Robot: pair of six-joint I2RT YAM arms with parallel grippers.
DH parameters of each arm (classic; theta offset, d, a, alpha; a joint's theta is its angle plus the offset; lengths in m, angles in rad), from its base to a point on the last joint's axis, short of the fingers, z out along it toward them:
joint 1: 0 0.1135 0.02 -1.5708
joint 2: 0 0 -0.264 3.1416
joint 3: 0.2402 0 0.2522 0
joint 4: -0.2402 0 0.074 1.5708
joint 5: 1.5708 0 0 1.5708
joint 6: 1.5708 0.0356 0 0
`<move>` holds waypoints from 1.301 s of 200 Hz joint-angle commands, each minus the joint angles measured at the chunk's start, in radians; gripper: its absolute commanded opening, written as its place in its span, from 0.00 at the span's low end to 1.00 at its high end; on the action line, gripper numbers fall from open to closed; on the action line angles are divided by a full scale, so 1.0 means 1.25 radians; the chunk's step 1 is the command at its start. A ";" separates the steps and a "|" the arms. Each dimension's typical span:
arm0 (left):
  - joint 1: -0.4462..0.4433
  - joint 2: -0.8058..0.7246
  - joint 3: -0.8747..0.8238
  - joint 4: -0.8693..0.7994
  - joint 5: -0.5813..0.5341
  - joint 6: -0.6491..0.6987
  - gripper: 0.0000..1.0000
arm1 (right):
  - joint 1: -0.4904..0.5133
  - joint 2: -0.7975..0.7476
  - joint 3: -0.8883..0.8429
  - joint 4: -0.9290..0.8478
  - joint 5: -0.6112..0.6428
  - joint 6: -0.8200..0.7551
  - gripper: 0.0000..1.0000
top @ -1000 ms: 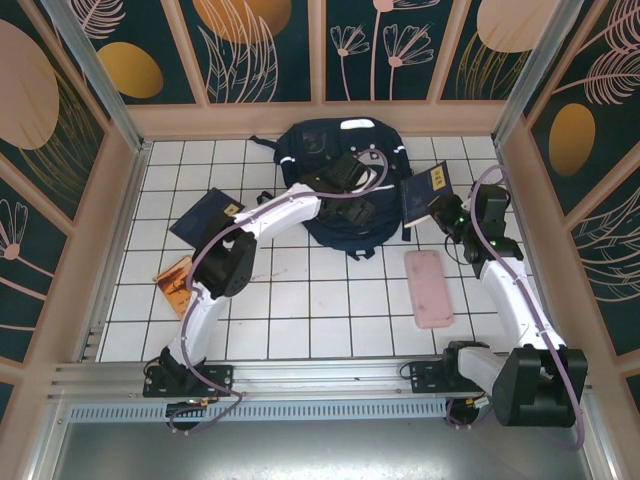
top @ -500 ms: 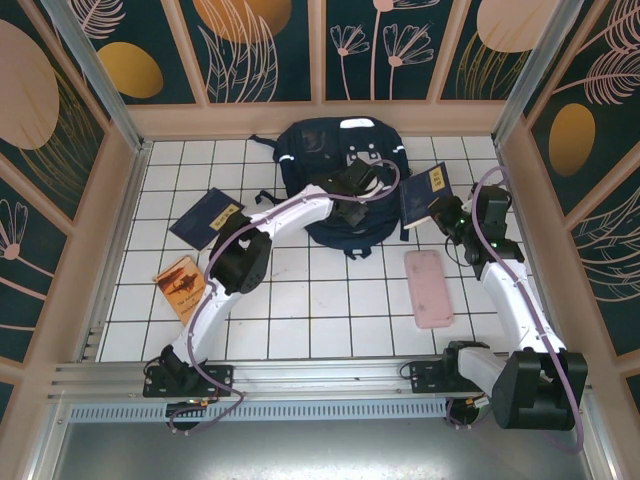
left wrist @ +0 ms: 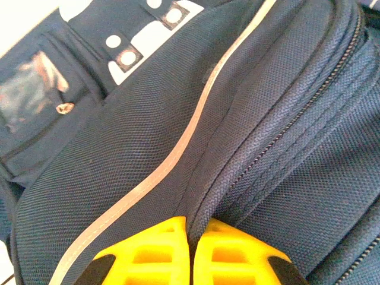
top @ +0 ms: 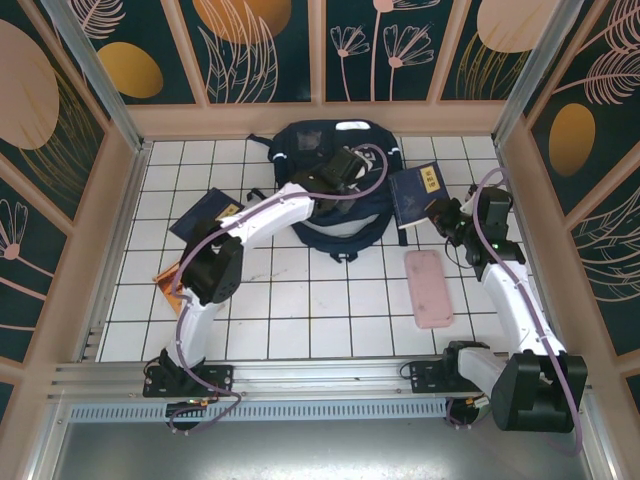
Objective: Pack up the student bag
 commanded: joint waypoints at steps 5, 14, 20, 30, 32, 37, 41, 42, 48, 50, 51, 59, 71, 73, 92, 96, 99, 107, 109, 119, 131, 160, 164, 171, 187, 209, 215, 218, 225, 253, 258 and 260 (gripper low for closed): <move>0.008 -0.116 -0.020 0.136 -0.057 -0.076 0.00 | 0.027 -0.007 -0.016 -0.012 -0.162 0.000 0.07; 0.009 -0.133 -0.033 0.151 -0.052 -0.088 0.00 | 0.042 -0.004 -0.017 -0.012 -0.162 0.006 0.07; 0.009 -0.141 -0.040 0.159 -0.056 -0.096 0.00 | 0.055 -0.004 -0.017 -0.021 -0.148 0.012 0.07; 0.009 -0.151 -0.043 0.166 -0.070 -0.113 0.00 | 0.069 -0.013 -0.015 -0.041 -0.107 0.017 0.07; 0.009 -0.153 -0.043 0.168 -0.075 -0.116 0.00 | 0.072 -0.017 -0.016 -0.044 -0.098 0.018 0.07; 0.009 -0.157 -0.043 0.173 -0.087 -0.122 0.00 | 0.076 -0.028 -0.015 -0.053 -0.073 0.020 0.06; 0.009 -0.159 -0.045 0.179 -0.101 -0.126 0.00 | 0.078 -0.041 -0.017 -0.057 -0.056 0.024 0.06; 0.009 -0.160 -0.046 0.181 -0.104 -0.128 0.00 | 0.079 -0.044 -0.018 -0.057 -0.050 0.025 0.06; 0.009 -0.162 -0.048 0.188 -0.123 -0.131 0.00 | 0.079 -0.061 -0.023 -0.057 -0.030 0.028 0.06; 0.009 -0.161 -0.048 0.191 -0.129 -0.132 0.00 | 0.079 -0.070 -0.025 -0.055 -0.023 0.028 0.06; 0.009 -0.161 -0.049 0.191 -0.132 -0.133 0.00 | 0.079 -0.074 -0.026 -0.055 -0.019 0.029 0.06; 0.009 -0.158 -0.047 0.195 -0.155 -0.137 0.00 | 0.077 -0.108 -0.030 -0.059 0.015 0.030 0.06; 0.009 -0.151 -0.042 0.194 -0.178 -0.144 0.00 | 0.077 -0.143 -0.021 -0.079 0.058 0.028 0.06; 0.009 -0.150 -0.040 0.194 -0.181 -0.145 0.00 | 0.077 -0.148 -0.019 -0.082 0.064 0.028 0.06; 0.009 -0.142 -0.034 0.188 -0.193 -0.154 0.00 | 0.078 -0.182 -0.009 -0.102 0.089 0.027 0.06; 0.009 -0.142 -0.034 0.187 -0.193 -0.158 0.00 | 0.077 -0.184 -0.008 -0.105 0.091 0.028 0.06; 0.009 -0.142 -0.034 0.187 -0.195 -0.160 0.00 | 0.076 -0.185 -0.008 -0.108 0.092 0.028 0.07; 0.009 -0.142 -0.034 0.186 -0.197 -0.164 0.00 | 0.078 -0.186 -0.009 -0.112 0.091 0.030 0.07; 0.009 -0.143 -0.033 0.186 -0.198 -0.164 0.00 | 0.077 -0.186 -0.009 -0.111 0.090 0.030 0.06; 0.009 -0.147 -0.033 0.183 -0.190 -0.167 0.00 | 0.077 -0.180 -0.018 -0.099 0.066 0.037 0.07; 0.009 -0.158 -0.039 0.184 -0.182 -0.173 0.00 | 0.078 -0.164 -0.025 -0.090 0.041 0.050 0.07; 0.009 -0.189 -0.052 0.184 -0.172 -0.182 0.00 | 0.105 -0.166 -0.042 -0.053 0.051 0.083 0.06; 0.009 -0.194 -0.054 0.186 -0.165 -0.183 0.00 | 0.108 -0.165 -0.047 -0.038 0.040 0.088 0.06; 0.009 -0.199 -0.058 0.188 -0.152 -0.185 0.00 | 0.115 -0.159 -0.054 -0.003 0.013 0.099 0.06; 0.009 -0.211 -0.060 0.187 -0.118 -0.189 0.00 | 0.138 -0.109 -0.068 0.080 -0.068 0.131 0.06; 0.009 -0.229 -0.060 0.178 -0.077 -0.202 0.00 | 0.207 -0.031 -0.075 0.229 -0.096 0.172 0.06; 0.009 -0.235 -0.062 0.176 -0.070 -0.206 0.00 | 0.230 -0.010 -0.071 0.260 -0.083 0.176 0.06; 0.009 -0.238 -0.062 0.174 -0.065 -0.210 0.00 | 0.239 0.003 -0.068 0.276 -0.077 0.177 0.06; 0.009 -0.245 -0.063 0.169 -0.056 -0.216 0.00 | 0.264 0.032 -0.056 0.303 -0.058 0.178 0.06; 0.009 -0.274 -0.069 0.154 -0.022 -0.237 0.00 | 0.327 0.170 -0.027 0.422 0.025 0.199 0.05; 0.009 -0.279 -0.071 0.151 -0.020 -0.240 0.00 | 0.334 0.191 -0.025 0.450 0.038 0.204 0.05; 0.009 -0.281 -0.072 0.150 -0.019 -0.241 0.00 | 0.336 0.202 -0.024 0.462 0.045 0.206 0.05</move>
